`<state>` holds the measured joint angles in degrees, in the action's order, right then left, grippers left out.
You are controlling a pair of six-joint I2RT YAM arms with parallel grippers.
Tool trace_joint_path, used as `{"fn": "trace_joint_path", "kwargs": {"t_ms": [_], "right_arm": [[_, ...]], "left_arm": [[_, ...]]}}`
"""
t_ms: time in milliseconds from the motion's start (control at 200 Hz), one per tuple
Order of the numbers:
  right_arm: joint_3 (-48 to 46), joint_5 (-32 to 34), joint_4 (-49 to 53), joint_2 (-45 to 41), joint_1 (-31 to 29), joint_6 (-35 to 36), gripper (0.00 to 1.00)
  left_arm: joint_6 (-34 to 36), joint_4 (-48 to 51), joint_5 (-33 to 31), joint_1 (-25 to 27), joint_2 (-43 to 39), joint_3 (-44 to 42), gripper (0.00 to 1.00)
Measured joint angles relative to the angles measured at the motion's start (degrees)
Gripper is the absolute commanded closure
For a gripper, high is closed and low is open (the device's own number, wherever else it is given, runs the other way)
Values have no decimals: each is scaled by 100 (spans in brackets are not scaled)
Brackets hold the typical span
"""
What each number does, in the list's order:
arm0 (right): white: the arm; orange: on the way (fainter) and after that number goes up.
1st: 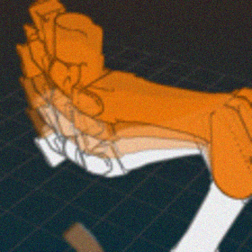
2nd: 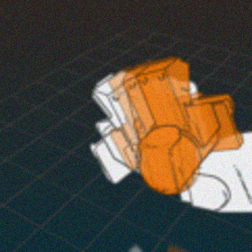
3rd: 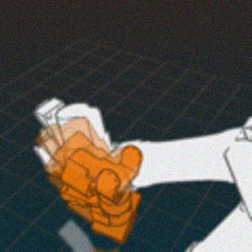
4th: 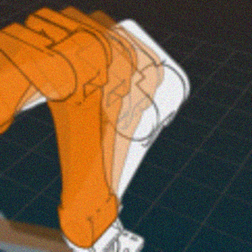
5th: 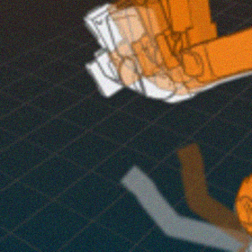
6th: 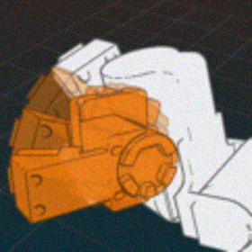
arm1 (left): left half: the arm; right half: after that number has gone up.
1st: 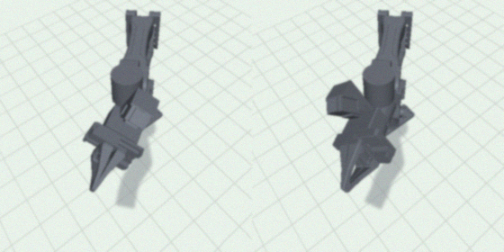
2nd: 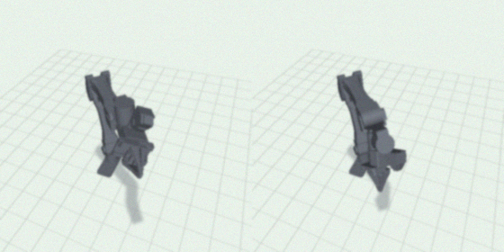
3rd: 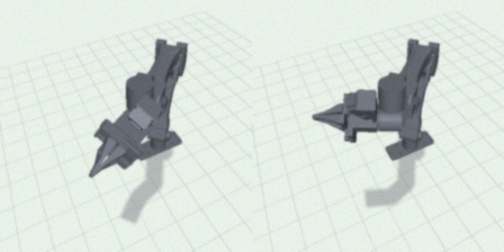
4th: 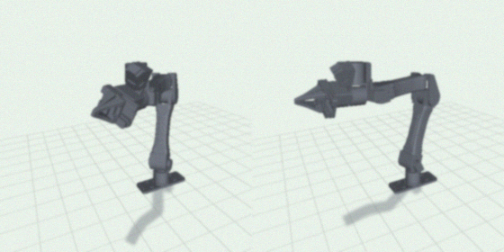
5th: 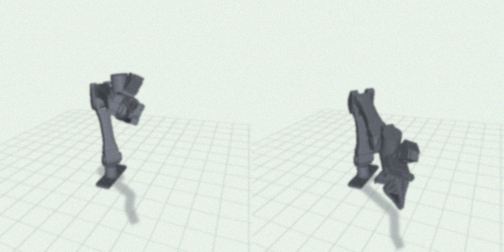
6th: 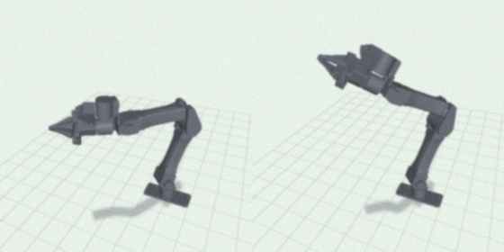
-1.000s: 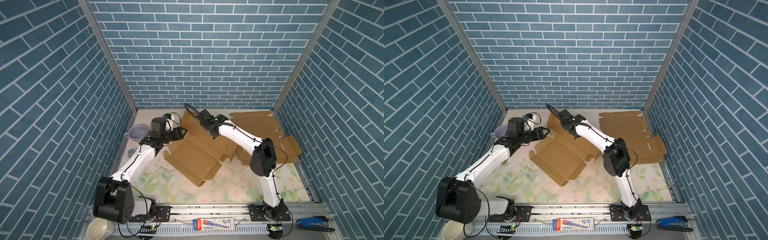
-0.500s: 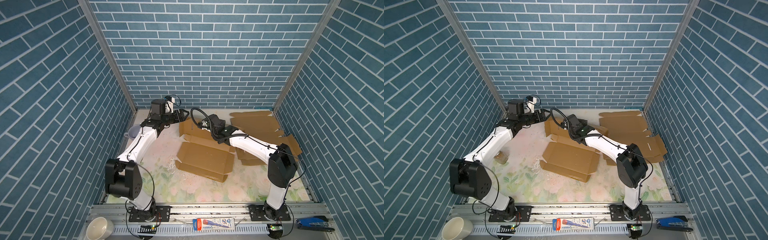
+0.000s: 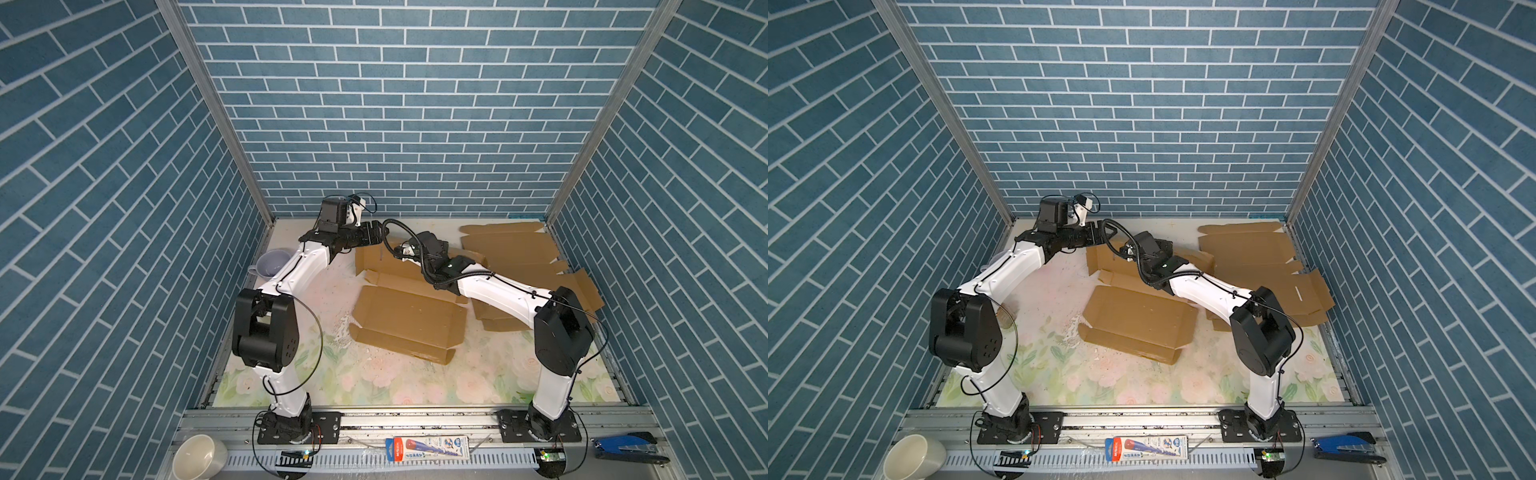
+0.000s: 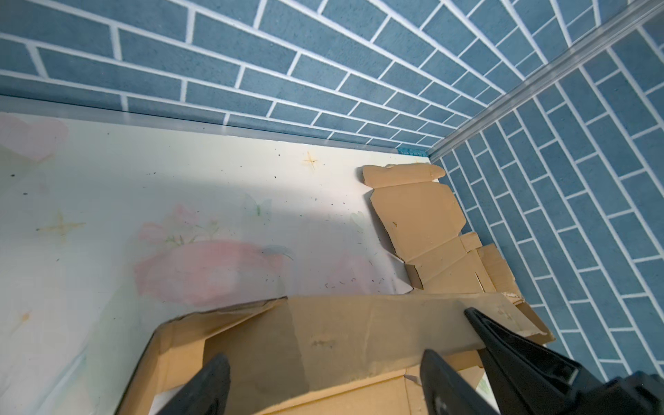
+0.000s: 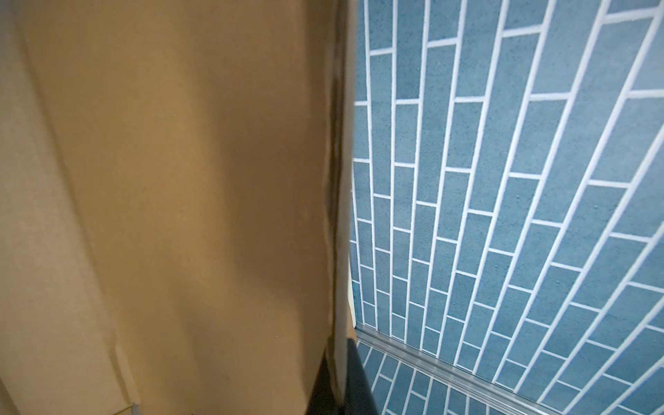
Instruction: Fold the paper box
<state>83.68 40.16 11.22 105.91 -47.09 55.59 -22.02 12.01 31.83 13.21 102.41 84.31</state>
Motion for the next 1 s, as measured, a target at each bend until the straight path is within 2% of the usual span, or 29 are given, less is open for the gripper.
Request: {"fn": "trace_joint_path", "kwargs": {"t_ms": [245, 450, 605, 805, 885, 1000], "right_arm": [[0, 15, -61, 28, -11, 39, 100], [-63, 7, -365, 87, -13, 146, 100], [-511, -175, -898, 46, -4, 507, 100], [-1058, -546, -1515, -127, 66, 1097, 100], [-1134, -667, -1696, -177, 85, 1255, 100], [-1172, -791, -1976, -232, 105, 1453, 100]], "left_arm": [[-146, -136, 260, 273, -103, -503, 24], [-306, -297, 433, 168, -131, -669, 23], [-219, -267, 531, -531, -529, -728, 25], [37, -345, 164, -1698, -1113, -793, 36], [72, -332, 57, -1818, -870, -717, 36], [190, -251, -17, -1670, -273, -671, 33]]}}
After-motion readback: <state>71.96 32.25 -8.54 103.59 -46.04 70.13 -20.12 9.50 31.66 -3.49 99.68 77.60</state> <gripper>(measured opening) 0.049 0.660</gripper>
